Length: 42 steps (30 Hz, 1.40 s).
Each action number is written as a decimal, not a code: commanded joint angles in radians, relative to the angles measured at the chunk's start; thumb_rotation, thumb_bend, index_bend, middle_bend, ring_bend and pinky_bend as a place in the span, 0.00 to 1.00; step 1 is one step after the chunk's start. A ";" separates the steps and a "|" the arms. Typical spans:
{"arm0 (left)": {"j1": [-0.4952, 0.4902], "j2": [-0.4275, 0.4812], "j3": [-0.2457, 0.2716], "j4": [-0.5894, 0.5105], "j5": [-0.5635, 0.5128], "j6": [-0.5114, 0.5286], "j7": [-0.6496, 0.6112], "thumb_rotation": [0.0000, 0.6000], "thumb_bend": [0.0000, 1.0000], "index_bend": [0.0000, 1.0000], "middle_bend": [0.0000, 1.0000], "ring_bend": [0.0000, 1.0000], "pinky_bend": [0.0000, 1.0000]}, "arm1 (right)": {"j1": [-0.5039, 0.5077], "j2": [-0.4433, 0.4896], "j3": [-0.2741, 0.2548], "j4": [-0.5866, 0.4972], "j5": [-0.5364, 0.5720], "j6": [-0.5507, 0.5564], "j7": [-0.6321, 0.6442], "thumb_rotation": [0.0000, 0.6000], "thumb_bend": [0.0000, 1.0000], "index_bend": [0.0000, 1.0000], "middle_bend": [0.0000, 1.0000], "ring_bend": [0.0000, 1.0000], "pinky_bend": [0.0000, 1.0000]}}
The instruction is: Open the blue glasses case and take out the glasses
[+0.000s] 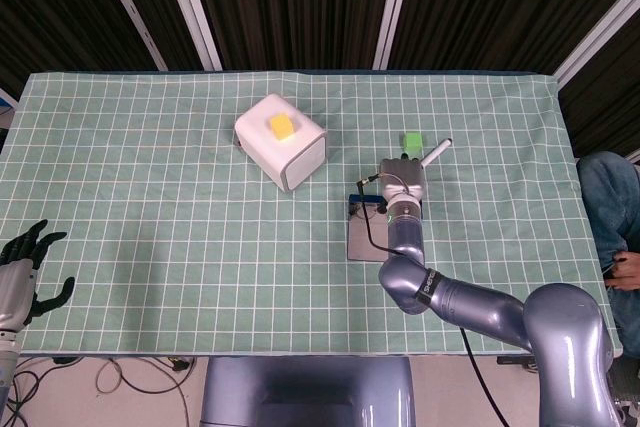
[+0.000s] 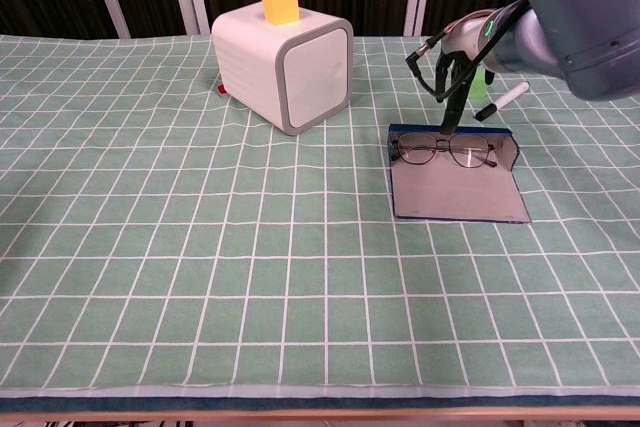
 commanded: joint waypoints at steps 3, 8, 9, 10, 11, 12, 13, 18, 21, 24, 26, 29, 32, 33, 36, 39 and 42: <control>-0.001 0.001 0.001 0.000 -0.001 -0.002 0.000 1.00 0.38 0.18 0.00 0.00 0.00 | -0.004 -0.018 -0.002 0.009 -0.021 -0.006 0.013 1.00 0.28 0.41 0.40 0.17 0.21; -0.001 0.002 0.000 0.000 -0.003 -0.002 -0.003 1.00 0.38 0.18 0.00 0.00 0.00 | -0.008 -0.051 -0.007 0.048 -0.041 -0.021 0.026 1.00 0.32 0.43 0.42 0.18 0.21; -0.002 0.003 0.000 -0.001 -0.003 -0.003 -0.003 1.00 0.38 0.18 0.00 0.00 0.00 | -0.009 -0.057 -0.009 0.055 -0.046 -0.023 0.029 1.00 0.34 0.43 0.42 0.18 0.21; -0.002 0.003 0.000 -0.001 -0.004 -0.003 -0.003 1.00 0.38 0.18 0.00 0.00 0.00 | -0.011 -0.062 -0.010 0.062 -0.052 -0.025 0.032 1.00 0.35 0.44 0.43 0.18 0.21; -0.002 0.003 0.000 -0.002 -0.004 -0.004 -0.003 1.00 0.38 0.18 0.00 0.00 0.00 | -0.013 -0.067 -0.010 0.068 -0.057 -0.028 0.036 1.00 0.35 0.44 0.43 0.18 0.21; -0.002 0.004 0.000 -0.002 -0.004 -0.004 -0.003 1.00 0.38 0.18 0.00 0.00 0.00 | -0.014 -0.071 -0.010 0.074 -0.060 -0.031 0.038 1.00 0.35 0.44 0.43 0.18 0.21; -0.002 0.004 0.000 -0.002 -0.004 -0.004 -0.003 1.00 0.38 0.18 0.00 0.00 0.00 | -0.015 -0.074 -0.009 0.079 -0.062 -0.033 0.040 1.00 0.35 0.44 0.43 0.18 0.21; -0.003 0.004 0.000 -0.002 -0.007 -0.006 -0.004 1.00 0.38 0.18 0.00 0.00 0.00 | -0.021 -0.089 -0.006 0.100 -0.069 -0.042 0.045 1.00 0.35 0.45 0.43 0.19 0.21; -0.004 0.005 0.000 -0.003 -0.008 -0.006 -0.005 1.00 0.38 0.18 0.00 0.00 0.00 | -0.025 -0.097 -0.003 0.112 -0.071 -0.048 0.048 1.00 0.36 0.45 0.44 0.19 0.21; -0.003 0.006 0.001 -0.004 -0.007 -0.005 -0.005 1.00 0.38 0.18 0.00 0.00 0.00 | -0.027 -0.099 -0.001 0.117 -0.074 -0.051 0.045 1.00 0.36 0.46 0.44 0.19 0.21; -0.003 0.006 0.001 -0.003 -0.008 -0.005 -0.005 1.00 0.38 0.18 0.00 0.00 0.00 | -0.028 -0.098 0.003 0.116 -0.074 -0.051 0.042 1.00 0.36 0.46 0.44 0.19 0.21; -0.004 0.005 0.001 -0.003 -0.008 -0.005 -0.004 1.00 0.38 0.18 0.00 0.00 0.00 | -0.031 -0.095 0.006 0.113 -0.075 -0.051 0.039 1.00 0.36 0.47 0.44 0.19 0.21; -0.004 0.005 0.001 -0.004 -0.011 -0.006 -0.002 1.00 0.38 0.18 0.00 0.00 0.00 | -0.034 -0.091 0.010 0.109 -0.074 -0.052 0.038 1.00 0.36 0.48 0.44 0.19 0.21; -0.005 0.004 0.001 -0.003 -0.012 -0.006 -0.001 1.00 0.38 0.18 0.00 0.00 0.00 | -0.034 -0.089 0.012 0.107 -0.074 -0.052 0.038 1.00 0.36 0.48 0.44 0.19 0.21; -0.005 0.004 0.001 -0.004 -0.014 -0.006 0.001 1.00 0.38 0.18 0.00 0.00 0.00 | -0.035 -0.085 0.017 0.100 -0.072 -0.051 0.035 1.00 0.38 0.48 0.44 0.19 0.21; -0.005 0.004 0.001 -0.004 -0.017 -0.007 0.004 1.00 0.38 0.18 0.00 0.00 0.00 | -0.034 -0.079 0.020 0.090 -0.063 -0.052 0.025 1.00 0.39 0.48 0.44 0.19 0.21; -0.005 0.004 0.000 -0.006 -0.019 -0.006 0.005 1.00 0.38 0.18 0.00 0.00 0.00 | -0.033 -0.076 0.023 0.085 -0.059 -0.049 0.021 1.00 0.40 0.48 0.44 0.19 0.21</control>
